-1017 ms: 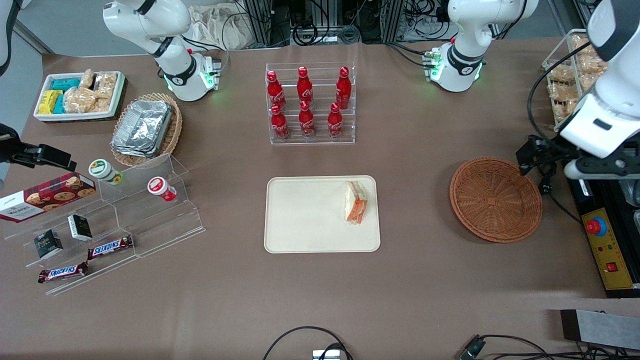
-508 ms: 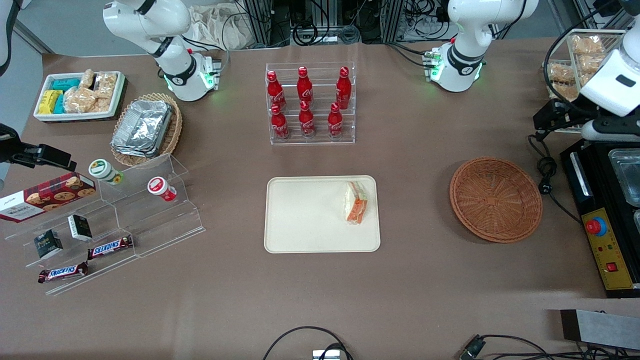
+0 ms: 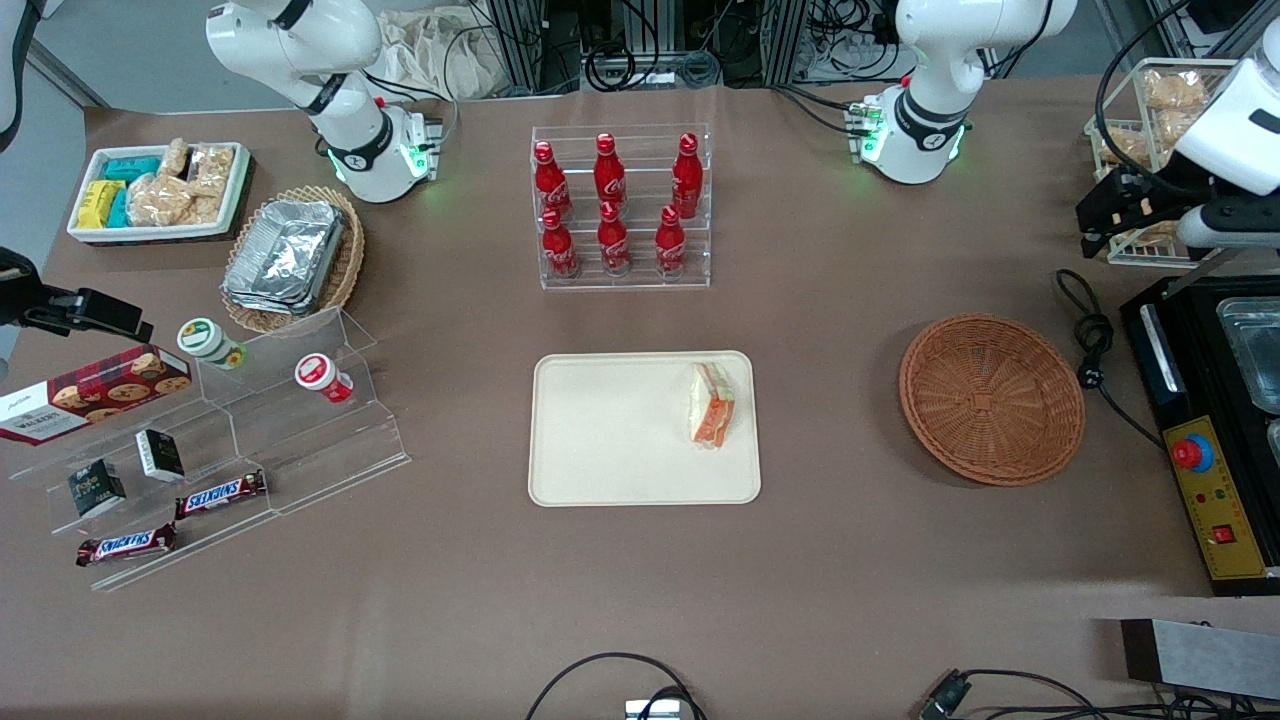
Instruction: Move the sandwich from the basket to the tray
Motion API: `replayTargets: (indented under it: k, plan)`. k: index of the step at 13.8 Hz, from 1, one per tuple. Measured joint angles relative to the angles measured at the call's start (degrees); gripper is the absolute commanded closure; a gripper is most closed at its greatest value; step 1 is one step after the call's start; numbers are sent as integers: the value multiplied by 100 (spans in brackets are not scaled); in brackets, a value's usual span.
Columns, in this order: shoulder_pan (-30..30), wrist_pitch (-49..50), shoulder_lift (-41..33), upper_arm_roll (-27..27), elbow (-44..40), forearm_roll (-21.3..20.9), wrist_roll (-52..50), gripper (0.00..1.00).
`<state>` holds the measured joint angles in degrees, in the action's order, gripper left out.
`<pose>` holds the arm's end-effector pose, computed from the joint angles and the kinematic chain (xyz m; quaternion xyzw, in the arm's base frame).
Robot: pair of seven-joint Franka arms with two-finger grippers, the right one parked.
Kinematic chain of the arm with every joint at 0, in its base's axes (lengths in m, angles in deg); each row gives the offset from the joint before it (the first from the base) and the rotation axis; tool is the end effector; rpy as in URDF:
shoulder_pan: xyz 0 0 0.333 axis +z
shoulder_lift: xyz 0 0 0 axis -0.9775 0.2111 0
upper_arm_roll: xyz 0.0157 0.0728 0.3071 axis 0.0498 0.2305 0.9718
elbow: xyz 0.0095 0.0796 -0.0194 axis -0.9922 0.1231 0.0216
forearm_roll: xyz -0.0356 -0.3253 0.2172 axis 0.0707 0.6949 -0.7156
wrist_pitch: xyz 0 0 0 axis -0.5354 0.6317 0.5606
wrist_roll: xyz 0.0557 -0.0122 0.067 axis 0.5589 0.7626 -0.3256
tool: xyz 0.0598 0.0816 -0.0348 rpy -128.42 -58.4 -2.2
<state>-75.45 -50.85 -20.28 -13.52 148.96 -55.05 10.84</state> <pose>0.5109 -0.0513 0.6732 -0.9976 0.0508 -0.0278 0.0369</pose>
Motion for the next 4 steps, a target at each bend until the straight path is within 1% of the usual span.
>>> replayTargets:
  k: [2,4]
  plan:
    - [3,19,-32,3,1,147,0,0]
    - [6,26,-33,11,10,170,0,0]
